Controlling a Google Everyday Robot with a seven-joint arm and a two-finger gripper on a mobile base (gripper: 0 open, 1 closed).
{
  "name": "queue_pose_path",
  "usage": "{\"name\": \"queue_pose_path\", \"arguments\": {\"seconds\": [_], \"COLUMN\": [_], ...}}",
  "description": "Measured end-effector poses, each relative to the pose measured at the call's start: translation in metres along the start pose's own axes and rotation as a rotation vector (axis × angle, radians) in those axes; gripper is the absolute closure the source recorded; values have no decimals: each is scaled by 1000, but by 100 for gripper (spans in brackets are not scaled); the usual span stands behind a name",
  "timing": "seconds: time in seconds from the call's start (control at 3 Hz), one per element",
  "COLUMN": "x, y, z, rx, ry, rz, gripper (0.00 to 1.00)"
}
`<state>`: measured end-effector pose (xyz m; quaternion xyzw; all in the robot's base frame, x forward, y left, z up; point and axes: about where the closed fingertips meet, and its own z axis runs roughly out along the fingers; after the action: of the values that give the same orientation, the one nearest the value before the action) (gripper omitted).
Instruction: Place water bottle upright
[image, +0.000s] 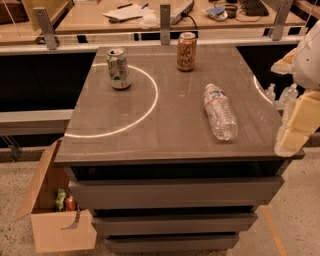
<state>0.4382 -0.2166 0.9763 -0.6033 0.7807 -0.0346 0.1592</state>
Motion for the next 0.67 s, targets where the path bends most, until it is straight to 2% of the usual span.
{"name": "queue_pose_path", "arguments": {"seconds": [0.33,0.67], "x": [0,0], "y": [0,-13], "z": [0,4], "rx": [0,14], "ry": [0,-1], "rz": [0,66], "gripper": [0,0]}}
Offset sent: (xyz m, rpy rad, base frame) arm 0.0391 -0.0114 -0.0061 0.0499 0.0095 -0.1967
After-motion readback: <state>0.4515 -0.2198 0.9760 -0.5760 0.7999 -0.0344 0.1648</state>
